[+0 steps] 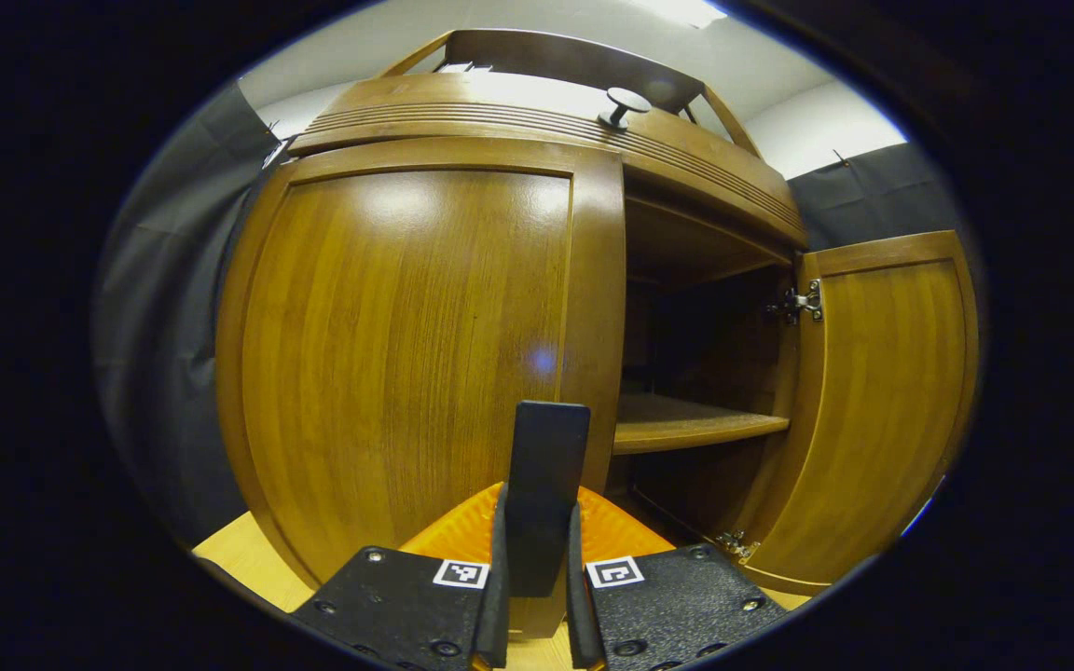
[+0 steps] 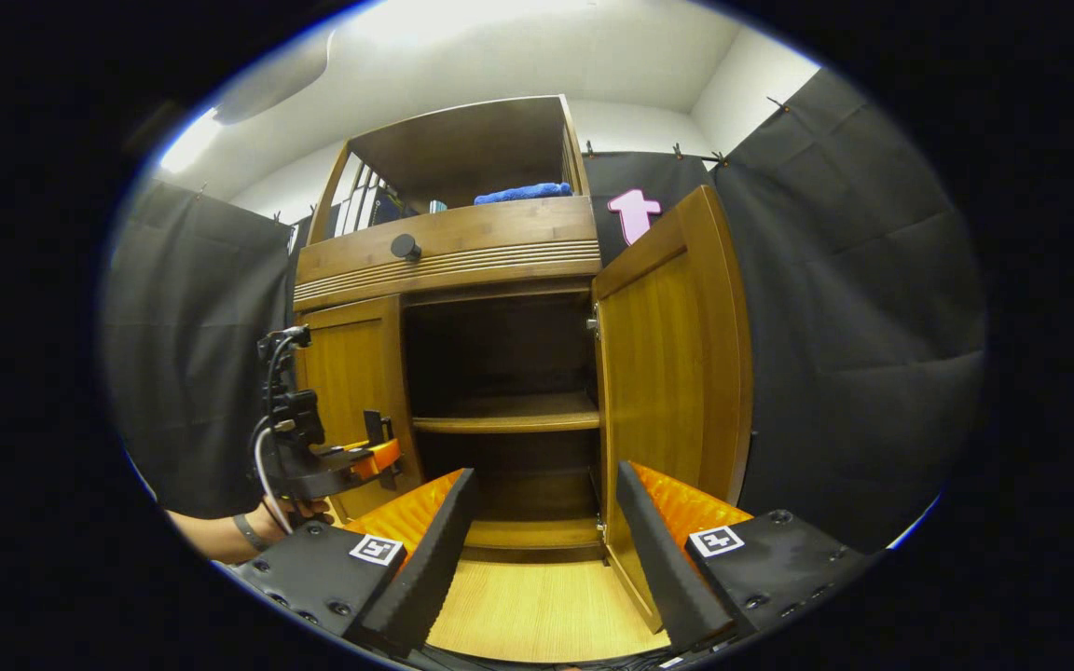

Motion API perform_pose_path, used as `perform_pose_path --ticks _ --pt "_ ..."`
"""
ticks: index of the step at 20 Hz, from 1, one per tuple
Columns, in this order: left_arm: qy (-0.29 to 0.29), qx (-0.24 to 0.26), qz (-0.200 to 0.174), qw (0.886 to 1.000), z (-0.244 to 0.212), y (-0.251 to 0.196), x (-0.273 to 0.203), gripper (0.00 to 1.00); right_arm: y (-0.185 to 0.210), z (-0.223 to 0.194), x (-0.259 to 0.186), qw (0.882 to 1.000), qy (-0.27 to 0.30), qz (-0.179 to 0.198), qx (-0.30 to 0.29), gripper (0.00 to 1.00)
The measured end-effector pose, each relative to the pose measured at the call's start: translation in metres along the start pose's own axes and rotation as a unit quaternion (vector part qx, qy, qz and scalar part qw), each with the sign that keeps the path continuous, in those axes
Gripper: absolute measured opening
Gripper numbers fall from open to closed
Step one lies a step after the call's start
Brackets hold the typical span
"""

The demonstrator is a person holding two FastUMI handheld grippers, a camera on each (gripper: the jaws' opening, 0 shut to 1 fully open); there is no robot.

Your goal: Open the right door of the double-door shoe cabinet with the right hand, and open the left door with the left hand.

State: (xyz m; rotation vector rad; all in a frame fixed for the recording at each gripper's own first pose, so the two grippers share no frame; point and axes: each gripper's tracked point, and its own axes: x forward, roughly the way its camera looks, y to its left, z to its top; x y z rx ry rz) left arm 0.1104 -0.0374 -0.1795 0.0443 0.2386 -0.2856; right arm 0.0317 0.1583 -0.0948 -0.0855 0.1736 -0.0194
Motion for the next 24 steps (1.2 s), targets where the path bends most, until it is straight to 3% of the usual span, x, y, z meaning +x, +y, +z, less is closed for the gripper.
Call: perform_pose_path --ticks 1,2,8,12,14,16,20,21,24 --pt "0.003 0.002 -0.002 1.000 0.002 0.002 -0.005 0.26 0.001 0.001 0.001 1.000 -0.002 0.000 0.000 0.89" --pt "0.006 0.000 -0.003 1.000 -0.001 0.004 -0.013 0.26 0.001 0.001 0.003 1.000 -0.004 -0.002 0.001 0.96" --pt "0.021 -0.004 0.000 1.000 -0.001 0.016 -0.058 0.25 0.007 0.010 0.012 1.000 -0.017 0.011 0.009 0.96" --pt "0.018 0.002 0.036 0.999 0.003 0.039 -0.087 0.25 0.011 0.016 0.022 1.000 -0.024 0.017 0.009 1.00" --pt "0.012 -0.001 0.054 0.998 0.005 0.050 -0.100 0.23 0.016 0.022 0.025 0.999 -0.032 0.021 0.002 0.96" --pt "0.004 0.000 0.058 0.998 0.009 0.057 -0.109 0.21 0.020 0.024 0.030 0.999 -0.035 0.024 -0.006 1.00" --pt "-0.005 0.004 0.066 0.998 0.011 0.066 -0.110 0.15 0.029 0.025 0.038 0.999 -0.033 0.032 -0.004 1.00" --pt "-0.006 0.005 0.066 0.998 0.012 0.068 -0.111 0.14 0.030 0.025 0.041 0.999 -0.034 0.033 -0.004 0.96" --pt "-0.013 -0.006 0.077 0.997 0.014 0.075 -0.114 0.14 0.034 0.027 0.050 0.999 -0.033 0.036 -0.009 1.00"
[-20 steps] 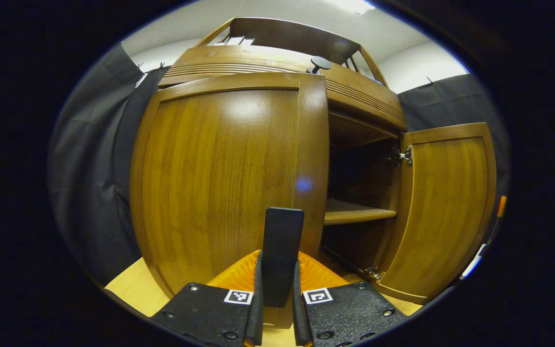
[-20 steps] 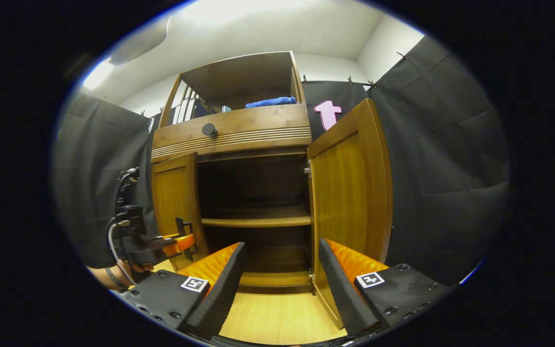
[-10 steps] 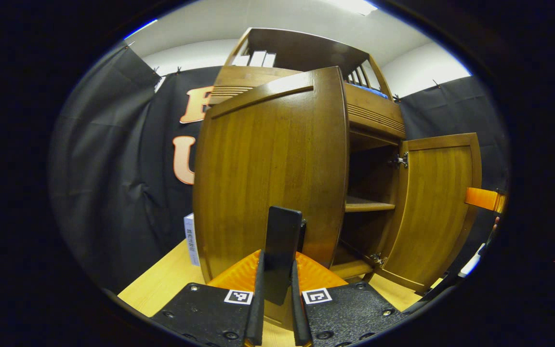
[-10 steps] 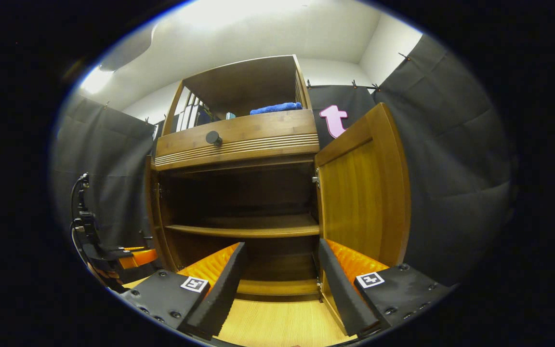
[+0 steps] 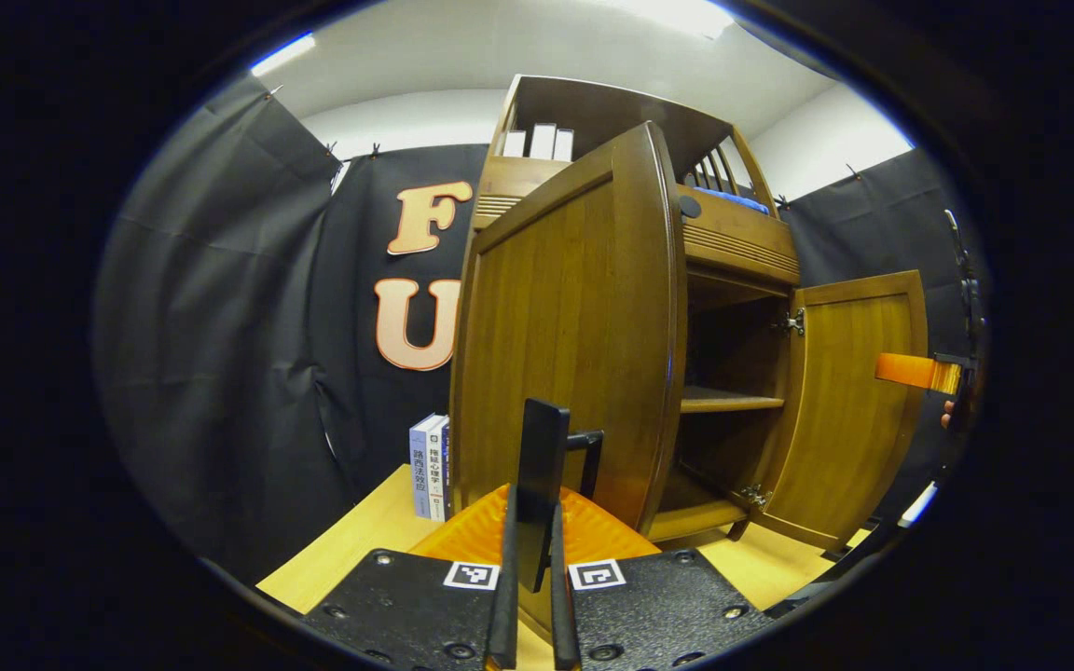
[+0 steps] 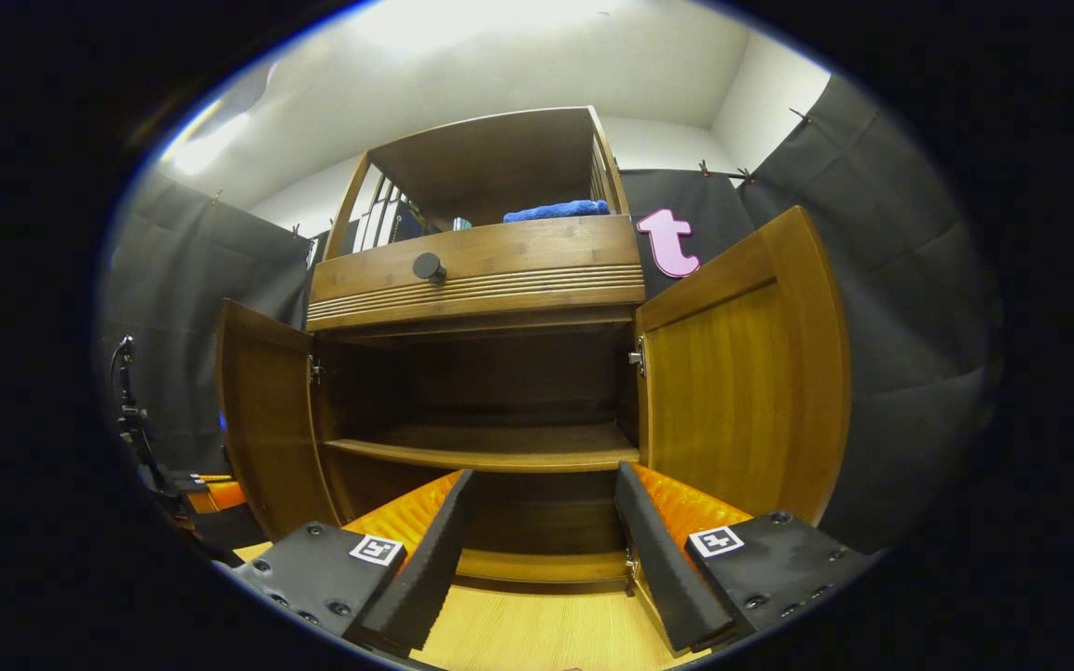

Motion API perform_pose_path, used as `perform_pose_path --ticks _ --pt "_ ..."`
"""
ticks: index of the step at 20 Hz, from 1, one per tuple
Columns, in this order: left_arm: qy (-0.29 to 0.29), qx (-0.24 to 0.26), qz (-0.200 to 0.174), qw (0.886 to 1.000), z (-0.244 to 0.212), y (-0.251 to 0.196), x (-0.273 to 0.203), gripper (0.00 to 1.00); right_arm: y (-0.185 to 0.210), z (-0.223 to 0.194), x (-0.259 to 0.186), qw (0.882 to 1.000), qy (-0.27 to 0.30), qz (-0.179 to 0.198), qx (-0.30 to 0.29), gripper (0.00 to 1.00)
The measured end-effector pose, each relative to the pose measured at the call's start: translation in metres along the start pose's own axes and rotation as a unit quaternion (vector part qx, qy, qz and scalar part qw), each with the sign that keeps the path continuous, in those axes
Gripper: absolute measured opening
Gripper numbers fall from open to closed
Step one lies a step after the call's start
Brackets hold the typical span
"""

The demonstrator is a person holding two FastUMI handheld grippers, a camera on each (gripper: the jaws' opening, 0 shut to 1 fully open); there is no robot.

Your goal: Open the right door of the double-door shoe cabinet with the right hand, and open the left door with the left hand.

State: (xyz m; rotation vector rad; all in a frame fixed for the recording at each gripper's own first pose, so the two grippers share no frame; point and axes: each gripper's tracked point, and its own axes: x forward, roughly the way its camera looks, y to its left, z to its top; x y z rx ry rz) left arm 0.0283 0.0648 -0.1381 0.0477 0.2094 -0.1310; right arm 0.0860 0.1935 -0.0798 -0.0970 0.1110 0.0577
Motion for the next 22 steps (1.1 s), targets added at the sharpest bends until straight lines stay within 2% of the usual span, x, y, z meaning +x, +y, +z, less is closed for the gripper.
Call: perform_pose_path --ticks 4,6,7,9,11,12,13,14,18,21,22 --pt "-0.009 -0.003 0.025 1.000 0.002 0.011 0.000 0.07 0.010 0.000 0.013 1.000 -0.001 0.009 -0.003 1.00" --pt "-0.012 -0.003 0.037 0.999 0.004 0.020 0.000 0.07 0.016 -0.002 0.016 1.000 0.003 0.016 -0.005 0.89" --pt "-0.012 -0.004 0.043 0.999 0.004 0.022 0.001 0.06 0.019 -0.003 0.017 1.000 0.005 0.017 -0.006 0.97" --pt "-0.016 -0.004 0.050 0.999 0.005 0.029 0.000 0.04 0.021 -0.004 0.017 1.000 0.009 0.018 -0.008 0.96" --pt "-0.018 -0.015 0.040 0.999 0.005 0.025 0.001 0.02 0.018 -0.004 0.015 1.000 0.012 0.012 -0.010 0.96" --pt "-0.020 -0.016 0.033 0.999 0.006 0.023 0.002 0.02 0.016 -0.004 0.014 1.000 0.013 0.008 -0.012 0.89" --pt "-0.023 -0.012 0.026 0.999 0.007 0.022 0.003 0.04 0.013 -0.002 0.013 1.000 0.013 0.002 -0.015 1.00" --pt "-0.027 -0.008 0.017 0.999 0.007 0.024 0.004 0.02 0.010 0.000 0.013 1.000 0.013 -0.004 -0.020 0.89" --pt "-0.033 -0.023 -0.019 0.999 0.010 0.013 0.005 0.04 0.010 0.002 0.017 0.999 0.014 -0.009 -0.034 0.89" --pt "-0.022 0.011 -0.025 0.999 0.007 0.018 0.000 0.02 0.017 -0.002 0.018 0.999 0.017 -0.005 -0.031 0.89" --pt "-0.019 0.021 -0.027 0.999 0.006 0.022 -0.002 0.06 0.018 -0.003 0.017 0.999 0.017 -0.004 -0.031 0.89"
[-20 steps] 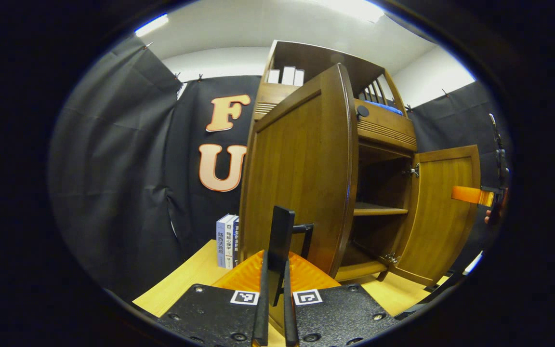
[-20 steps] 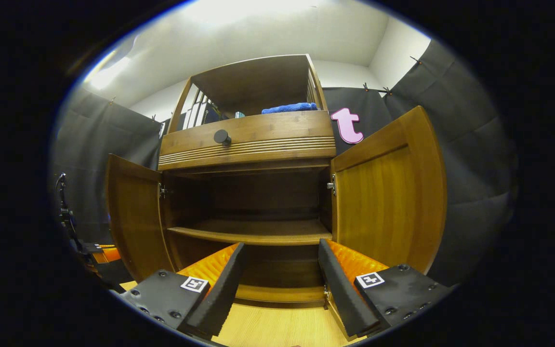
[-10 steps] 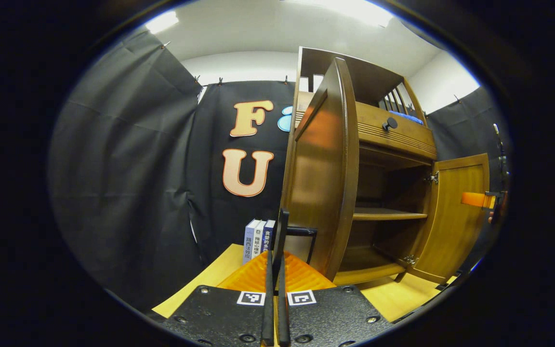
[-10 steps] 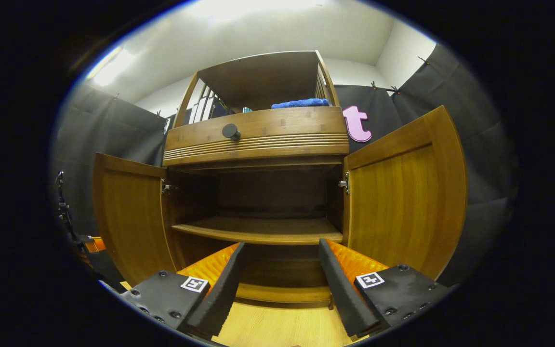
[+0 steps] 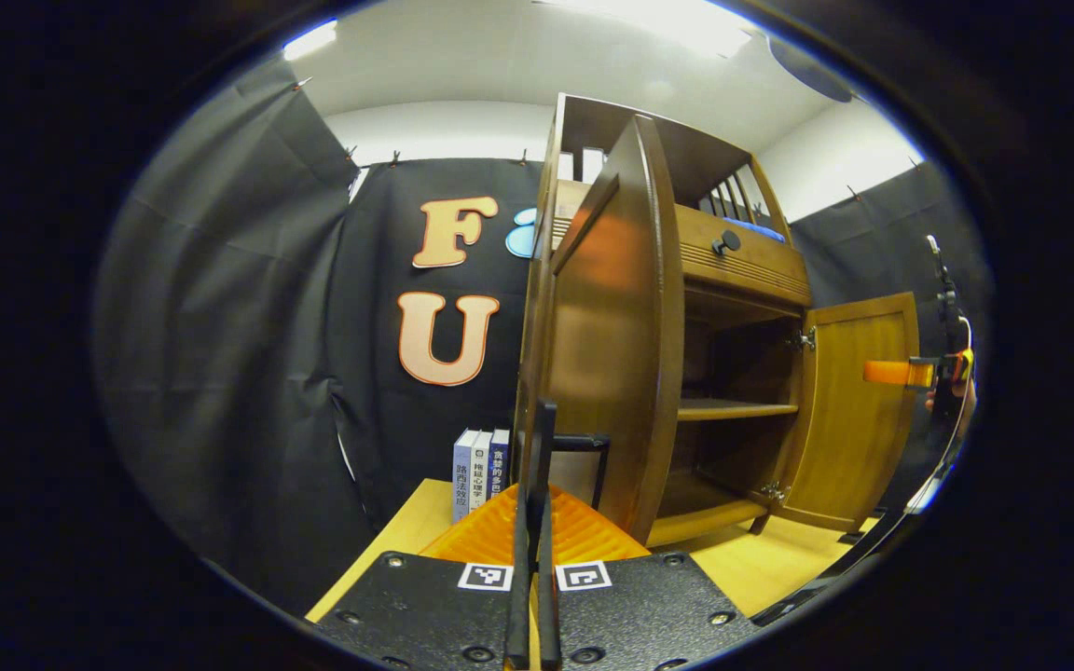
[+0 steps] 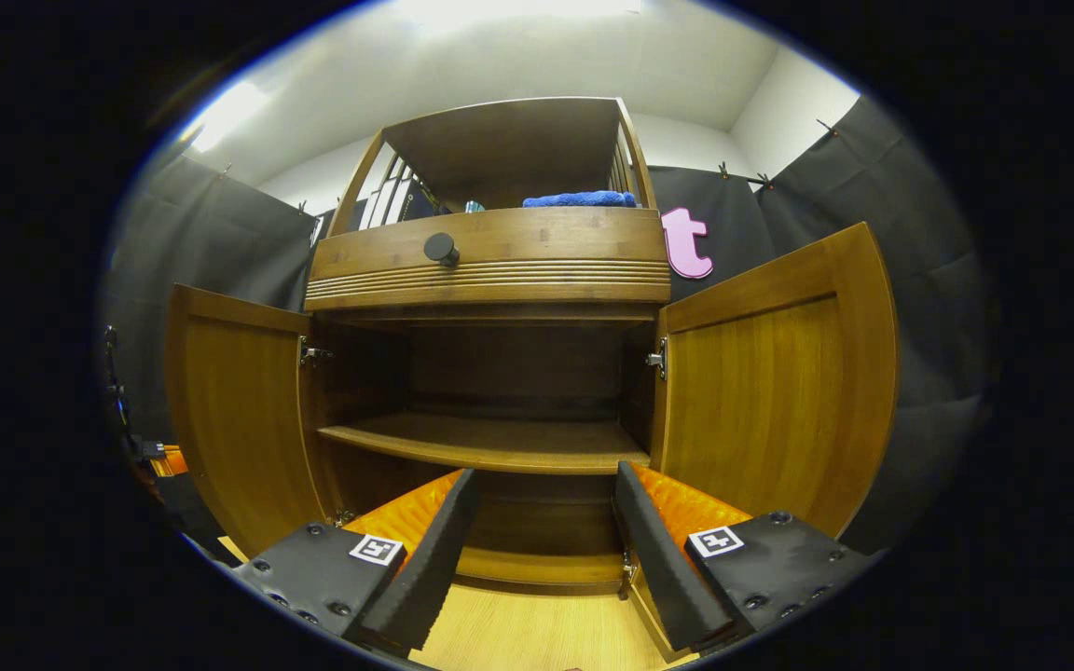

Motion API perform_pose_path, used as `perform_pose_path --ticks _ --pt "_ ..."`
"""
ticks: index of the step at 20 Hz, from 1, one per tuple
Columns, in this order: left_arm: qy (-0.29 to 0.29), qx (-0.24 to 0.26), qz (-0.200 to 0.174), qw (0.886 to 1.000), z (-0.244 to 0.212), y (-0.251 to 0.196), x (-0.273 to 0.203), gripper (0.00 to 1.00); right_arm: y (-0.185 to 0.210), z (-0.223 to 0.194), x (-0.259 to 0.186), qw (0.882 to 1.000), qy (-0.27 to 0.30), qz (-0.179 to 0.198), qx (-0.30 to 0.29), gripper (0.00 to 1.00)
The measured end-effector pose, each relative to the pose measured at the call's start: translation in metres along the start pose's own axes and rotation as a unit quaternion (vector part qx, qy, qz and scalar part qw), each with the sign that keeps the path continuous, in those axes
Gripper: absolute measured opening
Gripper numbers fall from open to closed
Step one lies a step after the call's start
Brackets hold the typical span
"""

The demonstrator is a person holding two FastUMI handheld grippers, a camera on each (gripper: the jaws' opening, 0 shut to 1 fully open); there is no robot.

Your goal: Open the right door of the double-door shoe cabinet with the right hand, and open the left door with the left hand.

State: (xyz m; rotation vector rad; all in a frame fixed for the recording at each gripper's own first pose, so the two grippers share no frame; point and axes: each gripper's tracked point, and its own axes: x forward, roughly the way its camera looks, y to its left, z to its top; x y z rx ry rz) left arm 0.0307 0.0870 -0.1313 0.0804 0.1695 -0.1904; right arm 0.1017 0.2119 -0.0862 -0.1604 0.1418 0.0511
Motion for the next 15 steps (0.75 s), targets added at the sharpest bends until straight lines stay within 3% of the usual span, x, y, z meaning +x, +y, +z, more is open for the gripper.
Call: perform_pose_path --ticks 5,6,10,14,15 --pt "0.002 0.007 0.022 1.000 0.007 0.006 -0.018 0.03 0.010 -0.008 0.006 1.000 0.003 0.013 0.009 0.89" --pt "0.000 0.005 0.029 1.000 0.010 0.005 -0.019 0.02 0.011 -0.009 0.007 1.000 0.003 0.017 0.009 0.96" --pt "-0.013 0.009 0.033 0.999 0.021 -0.002 -0.018 0.00 0.013 -0.013 0.007 0.999 -0.002 0.026 0.019 0.96" --pt "-0.019 -0.013 -0.019 1.000 0.025 -0.039 -0.008 0.00 0.003 -0.007 0.001 0.999 -0.020 0.007 0.024 0.96" --pt "-0.018 -0.020 -0.035 0.999 0.024 -0.048 -0.005 0.00 0.000 -0.005 -0.003 0.999 -0.025 0.002 0.021 0.89"
